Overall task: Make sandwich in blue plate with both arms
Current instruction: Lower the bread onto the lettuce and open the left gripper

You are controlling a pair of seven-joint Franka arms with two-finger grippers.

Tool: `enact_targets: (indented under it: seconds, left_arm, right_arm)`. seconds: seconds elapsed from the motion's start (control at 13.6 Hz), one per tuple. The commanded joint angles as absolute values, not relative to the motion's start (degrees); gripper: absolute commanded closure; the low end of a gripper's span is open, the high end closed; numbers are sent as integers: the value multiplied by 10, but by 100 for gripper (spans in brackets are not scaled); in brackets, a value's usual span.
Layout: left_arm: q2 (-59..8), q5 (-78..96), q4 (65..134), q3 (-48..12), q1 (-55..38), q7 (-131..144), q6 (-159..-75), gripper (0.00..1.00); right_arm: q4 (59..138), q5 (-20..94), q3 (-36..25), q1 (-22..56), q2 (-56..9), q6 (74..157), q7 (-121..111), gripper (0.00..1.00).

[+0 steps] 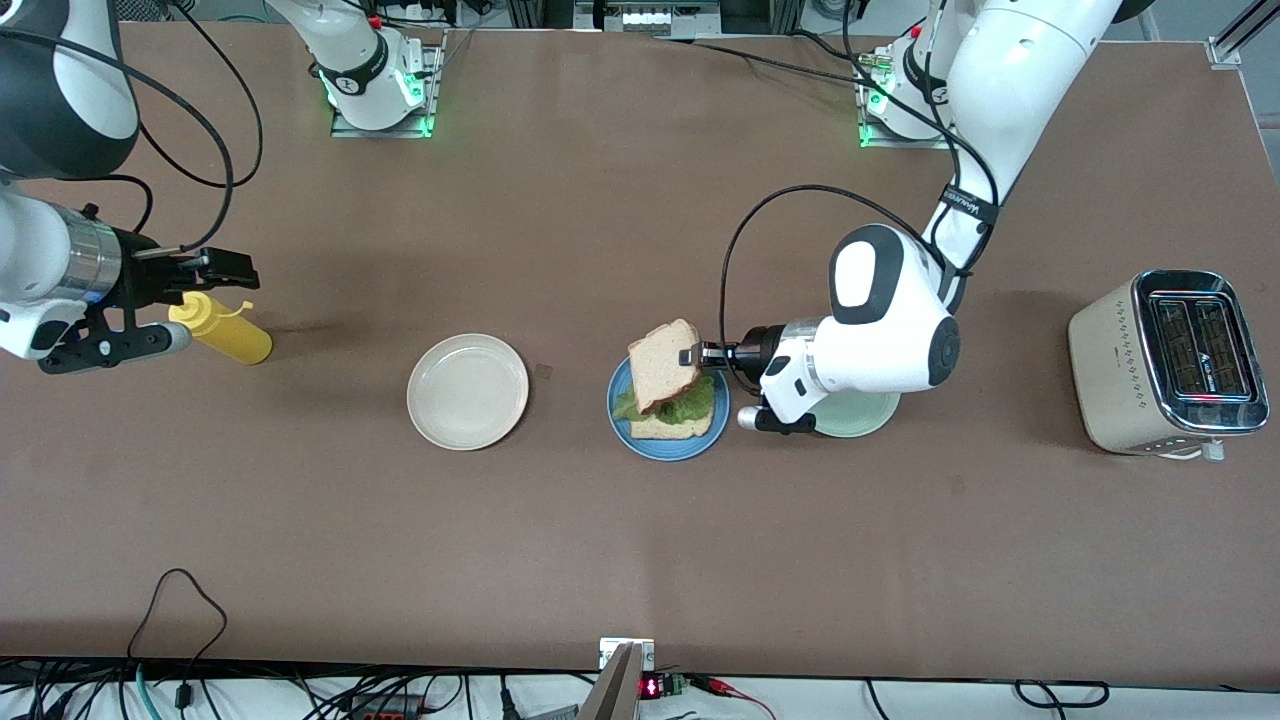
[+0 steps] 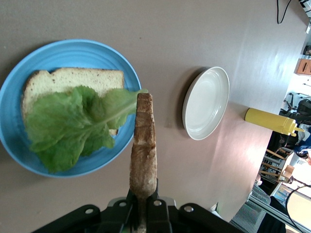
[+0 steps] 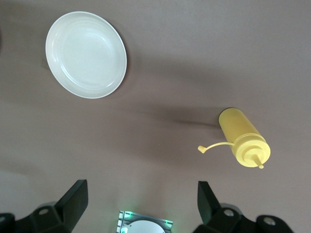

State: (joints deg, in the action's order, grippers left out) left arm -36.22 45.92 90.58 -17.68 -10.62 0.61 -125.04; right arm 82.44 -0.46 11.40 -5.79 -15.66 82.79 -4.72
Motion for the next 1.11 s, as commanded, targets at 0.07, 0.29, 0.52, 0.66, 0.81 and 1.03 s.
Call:
enact_targets:
  seconds: [0.07,0.29,0.52,0.66,0.81,1.03]
  left_arm:
    - [-379,500,910,-173,-112,-43,-1286,99]
    - [-392,501,908,-173,-120,-47,-1300,99]
    - [-397,501,909,-173,-122,-48,-1307,99]
    - [-406,501,910,-173,-122,-62,-1306,99]
    - [-410,502,915,-173,-116,-84,-1304,99]
    - [-411,502,924,-173,-113,-98,-1303,98]
  right_arm:
    - [963,-11,64,-21,-58,916,-28,0]
    - [981,-11,41,-17,-38,925,-28,0]
    - [975,-64,39,-17,-18,997,-33,0]
    - [978,-65,40,-18,5,966,-37,0]
    - [967,-61,43,-18,0,933,-33,0]
    - [954,-59,42,-10,-11,934,-37,0]
